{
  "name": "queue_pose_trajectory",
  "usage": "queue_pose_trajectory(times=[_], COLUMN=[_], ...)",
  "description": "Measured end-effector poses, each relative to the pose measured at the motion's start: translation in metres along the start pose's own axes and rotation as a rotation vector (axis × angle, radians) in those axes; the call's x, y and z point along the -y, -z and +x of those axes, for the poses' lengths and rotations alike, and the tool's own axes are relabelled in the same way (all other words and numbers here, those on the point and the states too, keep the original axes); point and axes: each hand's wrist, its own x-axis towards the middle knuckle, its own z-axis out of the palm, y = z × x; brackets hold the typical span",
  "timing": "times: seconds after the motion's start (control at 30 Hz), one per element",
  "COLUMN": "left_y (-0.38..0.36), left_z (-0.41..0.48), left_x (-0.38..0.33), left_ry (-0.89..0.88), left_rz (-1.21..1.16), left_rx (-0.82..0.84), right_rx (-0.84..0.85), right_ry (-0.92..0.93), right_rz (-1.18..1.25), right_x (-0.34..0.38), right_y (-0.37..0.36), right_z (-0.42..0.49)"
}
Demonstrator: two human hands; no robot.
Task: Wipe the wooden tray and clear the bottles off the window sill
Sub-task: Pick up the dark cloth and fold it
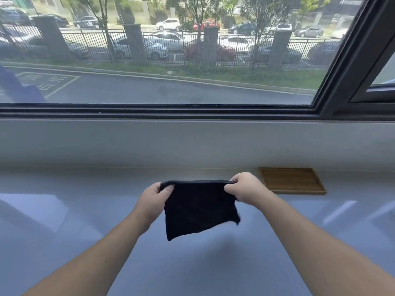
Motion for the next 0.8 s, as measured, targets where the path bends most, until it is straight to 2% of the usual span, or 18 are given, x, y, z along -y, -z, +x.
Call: queue_pose_trajectory(times=[0.1, 0.17, 0.23, 0.3, 0.37, 0.47, 0.53, 0.6, 0.67, 0.7, 0.8], left_y=[0.005, 0.006, 0.004, 0.003, 0.005, 0.020, 0.024, 0.015, -0.002, -0.010, -0.018], left_z=[0.003, 0.004, 0.004, 0.004, 0.004, 0.006, 0.005, 0.003, -0.002, -0.003, -0.004], left_x=[-0.005, -0.012, -0.023, -0.039, -0.060, -0.094, -0.100, -0.082, -0.051, -0.035, -0.004], left_ry=[0.019, 0.019, 0.033, 0.072, 0.108, 0.051, -0.013, 0.020, 0.120, 0.173, 0.298], left_rz=[-0.081, -0.097, -0.081, -0.103, -0.231, -0.493, -0.537, -0.347, -0.115, -0.074, -0.115], left_rx=[0.014, -0.006, -0.024, -0.010, 0.035, 0.259, 0.444, 0.535, 0.498, 0.452, 0.278], right_rx=[0.043, 0.157, 0.248, 0.228, 0.213, 0.326, 0.389, 0.442, 0.522, 0.521, 0.346], right_ry=[-0.127, -0.186, -0.170, -0.131, -0.108, -0.012, 0.063, 0.020, -0.130, -0.199, -0.276], right_rz=[0.239, 0.295, 0.335, 0.417, 0.577, 0.935, 1.148, 1.071, 0.821, 0.723, 0.634], right_x=[-0.015, -0.022, -0.023, -0.014, -0.003, 0.015, 0.020, 0.010, -0.009, -0.019, -0.038], right_y=[0.008, 0.013, 0.015, 0.016, 0.024, 0.045, 0.052, 0.039, 0.013, 0.000, -0.020], right_z=[-0.001, -0.002, -0.003, -0.003, -0.001, 0.000, -0.008, -0.016, -0.024, -0.029, -0.028])
